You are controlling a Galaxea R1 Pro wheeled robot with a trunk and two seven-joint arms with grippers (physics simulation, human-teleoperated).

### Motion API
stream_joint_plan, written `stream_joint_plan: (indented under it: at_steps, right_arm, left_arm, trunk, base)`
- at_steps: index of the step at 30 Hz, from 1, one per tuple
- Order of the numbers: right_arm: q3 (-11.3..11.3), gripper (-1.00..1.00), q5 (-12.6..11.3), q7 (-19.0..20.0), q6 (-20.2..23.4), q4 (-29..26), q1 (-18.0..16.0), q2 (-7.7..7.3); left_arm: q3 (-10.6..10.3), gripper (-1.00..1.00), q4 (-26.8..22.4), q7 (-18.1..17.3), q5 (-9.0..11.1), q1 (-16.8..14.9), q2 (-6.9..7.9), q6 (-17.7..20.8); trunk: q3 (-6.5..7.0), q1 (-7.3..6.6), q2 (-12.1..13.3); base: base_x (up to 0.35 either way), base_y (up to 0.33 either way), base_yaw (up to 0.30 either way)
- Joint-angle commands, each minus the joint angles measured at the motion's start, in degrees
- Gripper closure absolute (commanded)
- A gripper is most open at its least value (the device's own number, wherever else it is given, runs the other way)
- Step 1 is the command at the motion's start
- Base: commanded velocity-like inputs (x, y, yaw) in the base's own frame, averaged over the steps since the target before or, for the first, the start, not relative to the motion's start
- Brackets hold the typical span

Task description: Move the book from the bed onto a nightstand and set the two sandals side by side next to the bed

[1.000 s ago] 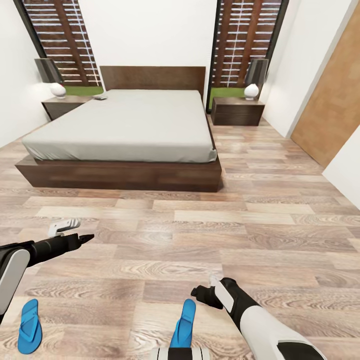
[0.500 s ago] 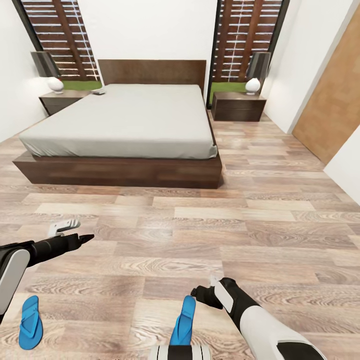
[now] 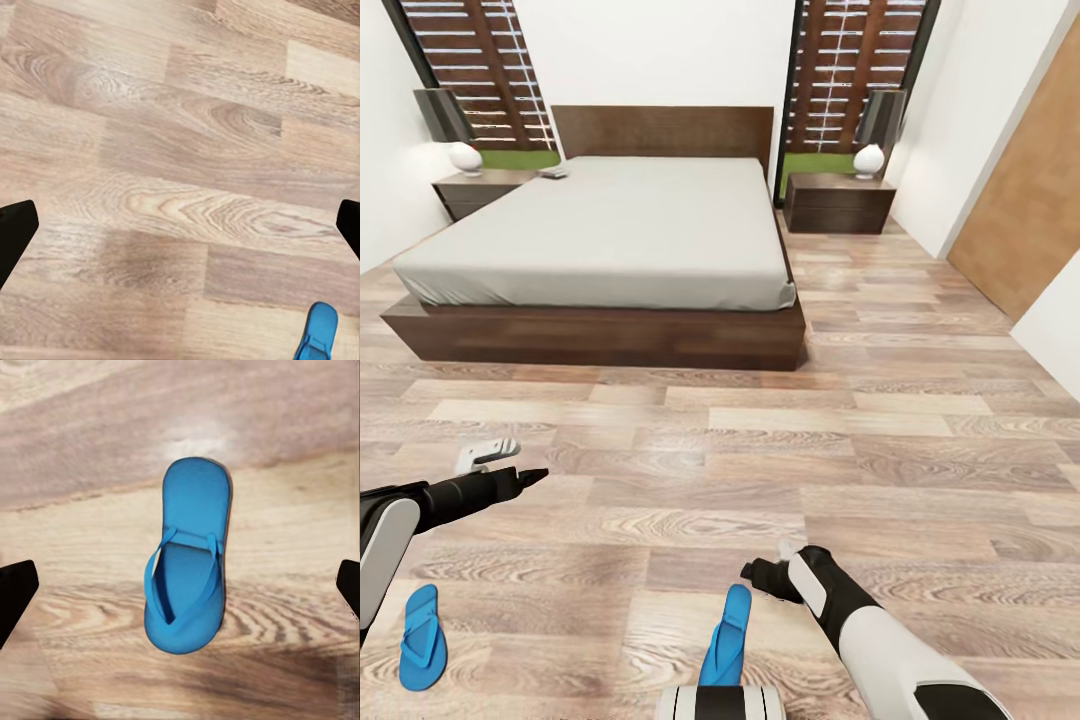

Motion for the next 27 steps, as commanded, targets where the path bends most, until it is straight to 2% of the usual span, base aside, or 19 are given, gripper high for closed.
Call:
stream_joint_plan:
  at_steps: [1, 15, 27]
  right_arm:
    - [-0.24, -1.0, -0.47, -0.37, 0.26, -0.61, -0.02, 0.05]
    - [2.95, -1.0, -0.52, -0.17, 0.26, -2.68, -1.7, 0.05]
    - [3.84, -1.0, -0.59, 0.52, 0.26, -2.92, -2.31, 0.05]
  left_arm:
    - [0.06, -1.0, -0.03, -0.26, -0.17, -0.03, 0.0, 0.26]
    - [0.06, -1.0, -0.03, -0.24, -0.19, -0.03, 0.0, 0.26]
    - [0.06, -1.0, -0.03, -0.28, -0.17, -0.03, 0.0, 0.26]
  trunk:
    - [-0.14, -0.01, -0.02]
    - [-1.46, -0.01, -0.02]
    - [-2.59, -0.01, -0.02]
  base:
    - [0.0, 0.0, 0.0]
    - [0.0, 0.0, 0.0]
    - [0.0, 0.0, 0.0]
